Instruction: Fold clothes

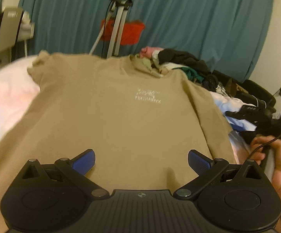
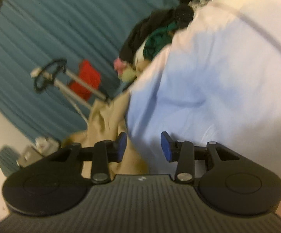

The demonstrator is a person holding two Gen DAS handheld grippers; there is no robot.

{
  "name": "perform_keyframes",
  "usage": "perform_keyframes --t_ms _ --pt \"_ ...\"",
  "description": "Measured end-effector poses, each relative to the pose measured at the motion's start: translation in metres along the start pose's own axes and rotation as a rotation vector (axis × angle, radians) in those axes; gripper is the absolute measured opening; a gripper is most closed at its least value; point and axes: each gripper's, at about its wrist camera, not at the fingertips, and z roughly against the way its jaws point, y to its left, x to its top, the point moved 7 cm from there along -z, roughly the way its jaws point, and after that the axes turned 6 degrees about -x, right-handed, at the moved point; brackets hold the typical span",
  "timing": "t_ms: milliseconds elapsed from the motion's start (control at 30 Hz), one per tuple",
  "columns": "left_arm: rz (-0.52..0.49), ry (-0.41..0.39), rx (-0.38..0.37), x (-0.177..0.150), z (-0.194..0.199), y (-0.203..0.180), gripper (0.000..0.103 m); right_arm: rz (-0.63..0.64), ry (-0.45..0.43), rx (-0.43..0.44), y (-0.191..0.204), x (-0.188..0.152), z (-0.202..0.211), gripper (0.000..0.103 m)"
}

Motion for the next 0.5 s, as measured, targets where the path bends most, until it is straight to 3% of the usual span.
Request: perform_keyframes --t_ms 67,167,233,433,500 --pt "0.028 0.010 0.003 0.000 -0.005 0.004 0.103 0.052 0.013 -0.007 0.012 -0.009 -0.011 0.017" --pt "0.058 0.015 0.007 0.001 -0.004 0.009 0.103 0.187 -0.010 -0.024 0.042 -0.019 -0.018 0.007" --pt "0.074 0.003 0.011 0.002 -0.002 0.012 0.103 0.297 -0.043 -0.027 0.068 -0.024 -0.017 0.006" --pt "0.092 -0.061 0.034 0.010 0.013 0.018 0.103 0.476 -0.042 0.096 0.128 -0.052 -0.022 0.006" --pt "0.079 -0.064 0.037 0.011 0.013 0.017 0.103 0.491 0.019 0.143 0.139 -0.072 -0.035 0.006"
